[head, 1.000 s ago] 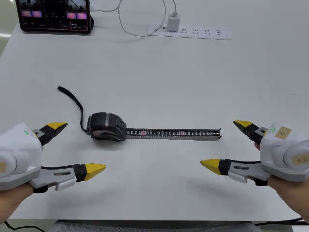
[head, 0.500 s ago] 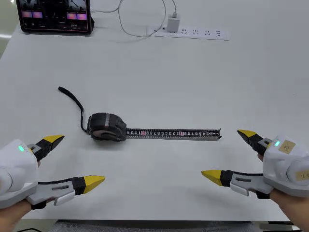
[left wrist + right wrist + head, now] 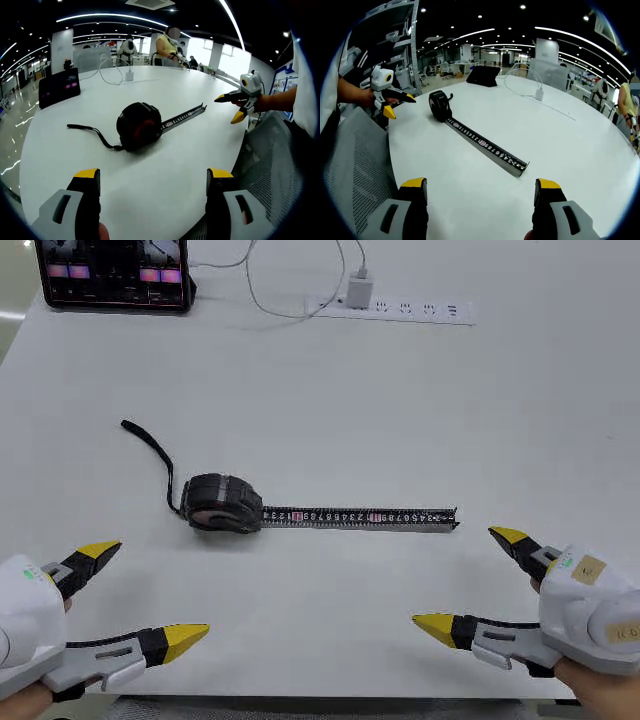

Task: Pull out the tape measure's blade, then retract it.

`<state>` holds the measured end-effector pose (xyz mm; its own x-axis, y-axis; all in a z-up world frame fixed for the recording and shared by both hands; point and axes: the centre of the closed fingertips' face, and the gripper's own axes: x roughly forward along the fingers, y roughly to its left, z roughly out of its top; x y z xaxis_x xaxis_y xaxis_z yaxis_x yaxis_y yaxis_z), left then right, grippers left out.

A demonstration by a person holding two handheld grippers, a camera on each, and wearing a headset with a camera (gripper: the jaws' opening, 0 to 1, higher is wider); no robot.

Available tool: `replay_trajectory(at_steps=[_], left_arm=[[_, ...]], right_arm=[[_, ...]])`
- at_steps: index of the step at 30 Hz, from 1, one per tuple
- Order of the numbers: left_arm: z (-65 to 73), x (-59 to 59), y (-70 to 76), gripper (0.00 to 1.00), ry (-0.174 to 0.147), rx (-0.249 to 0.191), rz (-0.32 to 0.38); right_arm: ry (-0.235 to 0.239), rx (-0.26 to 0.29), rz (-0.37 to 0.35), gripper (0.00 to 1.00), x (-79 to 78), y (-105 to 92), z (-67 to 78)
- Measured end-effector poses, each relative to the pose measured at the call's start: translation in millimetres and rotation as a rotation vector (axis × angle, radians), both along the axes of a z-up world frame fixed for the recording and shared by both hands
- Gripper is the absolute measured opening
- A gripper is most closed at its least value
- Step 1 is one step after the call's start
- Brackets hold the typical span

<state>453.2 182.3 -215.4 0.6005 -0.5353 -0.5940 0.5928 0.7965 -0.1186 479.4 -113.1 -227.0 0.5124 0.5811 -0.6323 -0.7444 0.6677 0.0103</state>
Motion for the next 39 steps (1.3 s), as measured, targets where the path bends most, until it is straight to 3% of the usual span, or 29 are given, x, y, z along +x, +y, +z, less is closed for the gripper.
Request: replay_trajectory(at_steps=[39], left_arm=[[0.4, -0.5, -2.1, 0.84, 0.002, -0.009, 0.004]], right_arm=[[-0.006, 0.005, -0.008, 0.87, -1.1, 1.4, 1.8]])
